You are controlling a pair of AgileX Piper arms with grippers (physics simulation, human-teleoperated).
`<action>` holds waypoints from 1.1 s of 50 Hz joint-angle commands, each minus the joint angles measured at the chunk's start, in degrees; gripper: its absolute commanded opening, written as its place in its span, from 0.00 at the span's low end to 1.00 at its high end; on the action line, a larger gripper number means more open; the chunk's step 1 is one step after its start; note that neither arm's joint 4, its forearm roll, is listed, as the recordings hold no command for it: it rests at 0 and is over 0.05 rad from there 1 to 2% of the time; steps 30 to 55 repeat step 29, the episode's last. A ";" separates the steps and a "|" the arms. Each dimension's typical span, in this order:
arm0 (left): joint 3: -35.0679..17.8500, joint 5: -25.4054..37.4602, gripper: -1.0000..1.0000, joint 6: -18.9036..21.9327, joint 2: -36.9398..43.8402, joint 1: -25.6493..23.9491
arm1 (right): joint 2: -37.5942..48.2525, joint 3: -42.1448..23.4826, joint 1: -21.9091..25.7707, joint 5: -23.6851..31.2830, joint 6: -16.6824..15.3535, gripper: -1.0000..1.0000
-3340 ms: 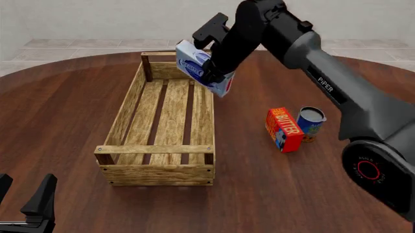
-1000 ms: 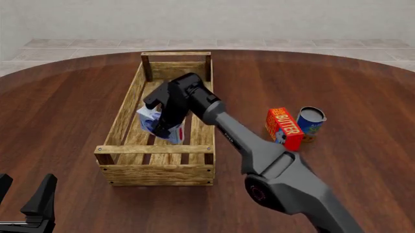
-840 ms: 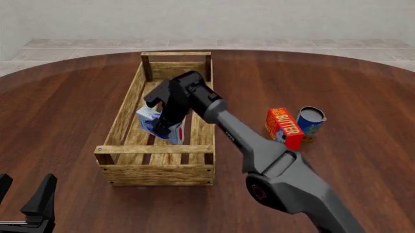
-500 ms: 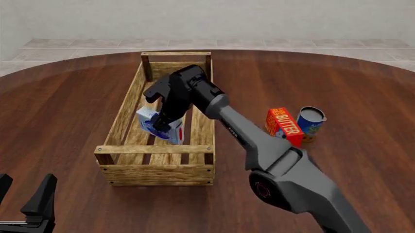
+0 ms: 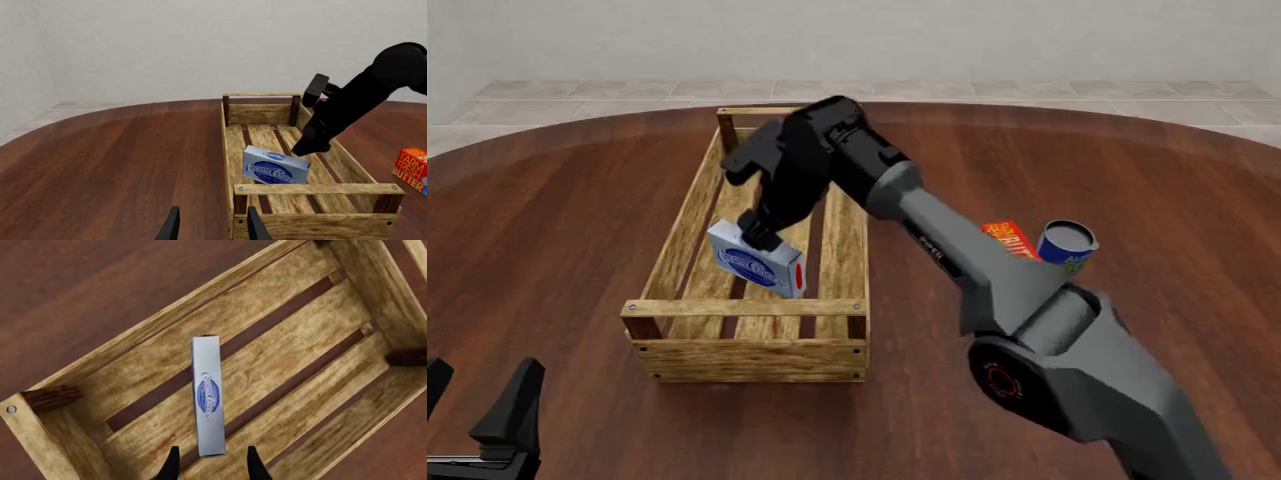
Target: Pick up the cream cheese and put it in the tray.
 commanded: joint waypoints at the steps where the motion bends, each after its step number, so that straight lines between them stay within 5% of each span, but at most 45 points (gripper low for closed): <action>1: 0.00 0.00 1.00 0.01 0.00 -0.01 | -12.26 18.67 1.04 -9.39 -0.79 1.00; 11: 0.00 0.00 1.00 0.00 0.00 0.01 | -27.06 38.50 3.01 -19.66 1.24 1.00; 29: 0.00 0.00 1.00 -0.01 0.00 0.01 | -45.11 61.76 3.17 -32.27 4.42 1.00; 55: 0.00 0.00 1.00 -0.01 0.00 0.01 | -45.11 61.76 3.17 -32.27 4.42 1.00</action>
